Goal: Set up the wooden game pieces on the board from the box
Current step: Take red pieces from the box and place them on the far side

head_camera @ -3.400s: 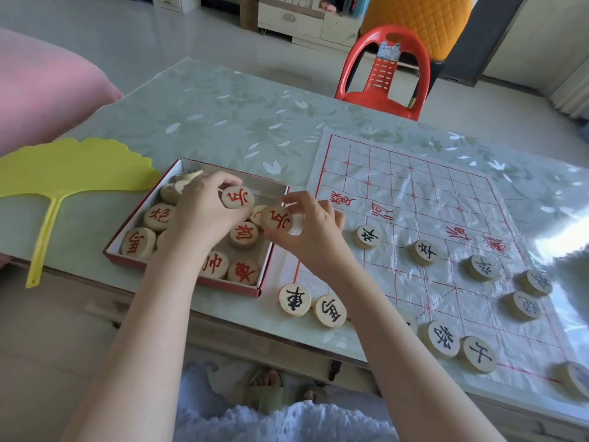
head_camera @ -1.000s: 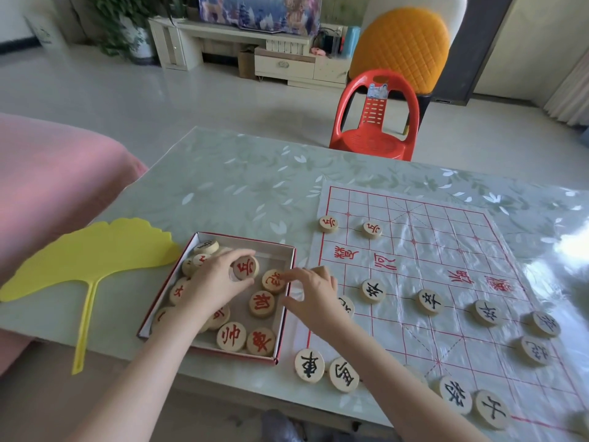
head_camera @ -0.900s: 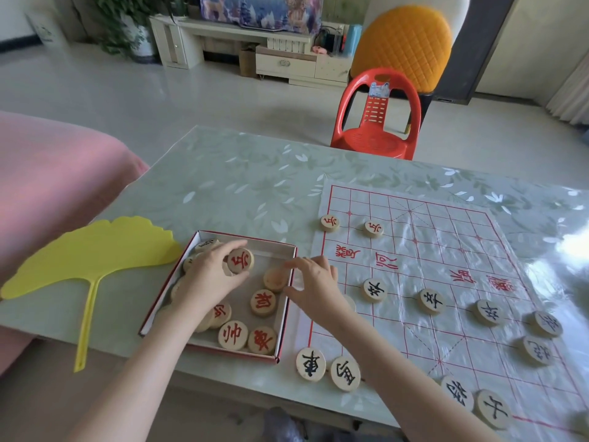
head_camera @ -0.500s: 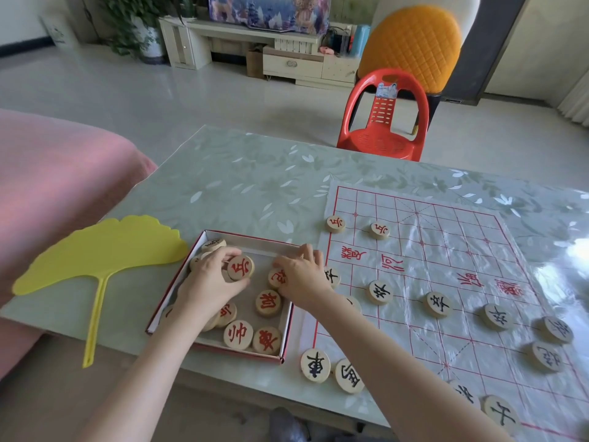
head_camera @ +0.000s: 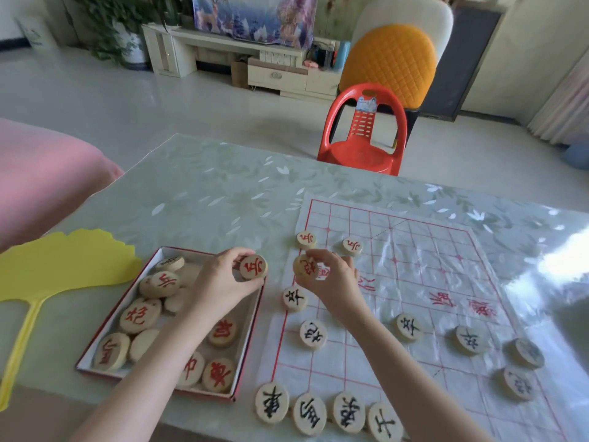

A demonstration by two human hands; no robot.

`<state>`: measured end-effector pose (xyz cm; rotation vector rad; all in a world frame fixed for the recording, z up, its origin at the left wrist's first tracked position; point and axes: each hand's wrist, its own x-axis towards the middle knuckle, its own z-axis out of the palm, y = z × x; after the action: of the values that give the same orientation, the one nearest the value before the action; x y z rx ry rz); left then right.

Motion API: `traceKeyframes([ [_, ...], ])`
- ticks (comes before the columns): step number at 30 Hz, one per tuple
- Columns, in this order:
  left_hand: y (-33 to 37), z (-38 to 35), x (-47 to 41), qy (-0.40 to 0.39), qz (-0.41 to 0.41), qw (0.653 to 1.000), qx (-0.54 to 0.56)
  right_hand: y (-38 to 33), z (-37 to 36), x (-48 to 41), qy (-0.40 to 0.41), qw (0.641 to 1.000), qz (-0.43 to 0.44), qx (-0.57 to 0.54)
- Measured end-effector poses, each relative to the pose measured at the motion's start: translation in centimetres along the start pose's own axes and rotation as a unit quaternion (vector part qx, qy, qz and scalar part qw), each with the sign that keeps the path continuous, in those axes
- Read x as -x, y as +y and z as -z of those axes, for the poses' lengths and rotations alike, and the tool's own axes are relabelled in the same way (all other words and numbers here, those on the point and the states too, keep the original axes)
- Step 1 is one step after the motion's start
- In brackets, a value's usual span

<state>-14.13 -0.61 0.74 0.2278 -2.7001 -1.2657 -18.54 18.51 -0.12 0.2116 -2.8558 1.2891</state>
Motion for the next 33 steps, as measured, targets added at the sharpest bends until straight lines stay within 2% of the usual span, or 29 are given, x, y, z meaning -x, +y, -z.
traceKeyframes([
  [3,2.1,-2.3,-1.4,-0.01,-0.014,1.0,0.007,2.2,2.0,-1.6,0.025,1.0,-0.018,0.0],
  [10,5.2,-6.8,-3.7,-0.028,-0.032,0.999,-0.002,5.2,3.0,-10.0,0.052,0.995,-0.02,0.082],
  [14,5.5,-8.2,-4.7,-0.031,-0.025,0.999,-0.001,6.1,2.3,-13.8,0.039,0.991,-0.012,0.128],
  [20,5.0,-8.8,-5.1,-0.04,-0.019,0.999,-0.011,6.9,0.7,-15.3,-0.044,0.976,0.009,0.214],
  [22,5.0,-8.9,-5.2,-0.047,-0.02,0.999,-0.018,7.1,1.0,-14.9,-0.037,0.981,0.003,0.19],
  [26,5.9,-9.9,-5.3,-0.061,-0.031,0.997,-0.026,8.1,4.7,-12.4,0.061,0.994,-0.017,0.087],
  [33,11.7,-16.9,-7.8,-0.1,-0.126,0.984,-0.073,14.1,12.8,-5.8,0.131,0.988,-0.076,-0.015],
])
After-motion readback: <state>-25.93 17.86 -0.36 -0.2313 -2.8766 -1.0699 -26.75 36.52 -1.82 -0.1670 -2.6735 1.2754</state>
